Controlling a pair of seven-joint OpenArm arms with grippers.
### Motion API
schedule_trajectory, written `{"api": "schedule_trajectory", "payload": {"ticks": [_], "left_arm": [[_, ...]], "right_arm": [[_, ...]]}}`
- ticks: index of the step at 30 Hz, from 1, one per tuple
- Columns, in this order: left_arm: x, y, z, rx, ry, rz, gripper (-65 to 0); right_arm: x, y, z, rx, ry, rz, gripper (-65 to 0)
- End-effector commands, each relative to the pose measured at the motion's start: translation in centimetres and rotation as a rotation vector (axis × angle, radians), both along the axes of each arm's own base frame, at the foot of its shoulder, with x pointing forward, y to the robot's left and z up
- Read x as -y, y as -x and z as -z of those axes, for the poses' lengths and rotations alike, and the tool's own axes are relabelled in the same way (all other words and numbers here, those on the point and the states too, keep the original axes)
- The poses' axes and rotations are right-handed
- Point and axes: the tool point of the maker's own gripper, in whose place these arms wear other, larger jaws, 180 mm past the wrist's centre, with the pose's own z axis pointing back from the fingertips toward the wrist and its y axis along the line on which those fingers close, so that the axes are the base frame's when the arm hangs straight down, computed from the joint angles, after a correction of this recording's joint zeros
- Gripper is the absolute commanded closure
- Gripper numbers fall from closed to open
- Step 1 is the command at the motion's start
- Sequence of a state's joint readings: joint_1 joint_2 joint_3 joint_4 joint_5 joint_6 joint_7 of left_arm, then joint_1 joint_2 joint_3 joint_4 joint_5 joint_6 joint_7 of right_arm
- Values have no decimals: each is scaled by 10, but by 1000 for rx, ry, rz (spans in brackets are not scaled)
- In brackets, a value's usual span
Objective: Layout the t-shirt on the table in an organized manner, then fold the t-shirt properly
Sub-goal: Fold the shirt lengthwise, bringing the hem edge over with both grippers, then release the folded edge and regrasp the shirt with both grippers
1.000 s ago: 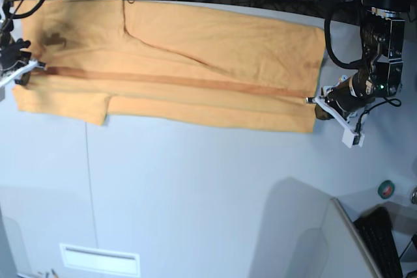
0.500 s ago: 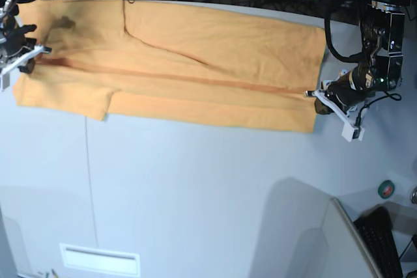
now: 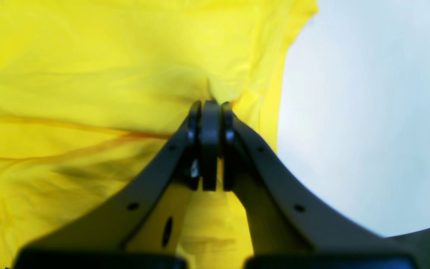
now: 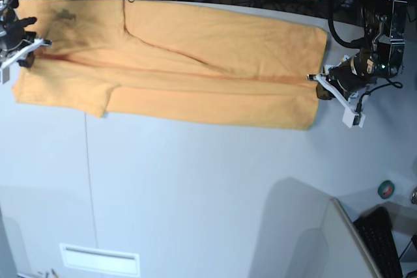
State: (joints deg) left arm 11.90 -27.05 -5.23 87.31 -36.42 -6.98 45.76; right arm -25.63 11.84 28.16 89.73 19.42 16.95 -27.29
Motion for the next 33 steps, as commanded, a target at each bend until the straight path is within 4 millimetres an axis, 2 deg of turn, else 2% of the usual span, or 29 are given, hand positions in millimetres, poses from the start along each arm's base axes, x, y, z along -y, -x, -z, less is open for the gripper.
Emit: {"api": "schedule_trajectory", "payload": {"ticks": [1,8,11,14,17,22,27,33], "left_arm": [[-3,-10,-14,52,-12,11,0],[-5,-6,-10,38,-16,4,0],[-18,-10,-19,64,-21,-36,0],[-29,-9,-24,77,-33,-61,0],[-24,-5,-23,70,-31,-48,0],[-10,9,-7,18,-21,-11,0],[-10,10,-7,19,-21,-12,0],[-10,18,-3,-1,-25,-7,0]], "right_arm": [[7,-6,-12,36,24,-5,0],[5,5,-5,-29,13,-5,0],[6,6,-5,-33,14,-2,0],[19,11,-13,-20,33,35,0],[19,15,-15,-13,32,54,0],[13,21,-5,-33,6,68,0],[10,23,-2,-39,-4,73,0],[12,42,24,-111,-42,112,0]]}}
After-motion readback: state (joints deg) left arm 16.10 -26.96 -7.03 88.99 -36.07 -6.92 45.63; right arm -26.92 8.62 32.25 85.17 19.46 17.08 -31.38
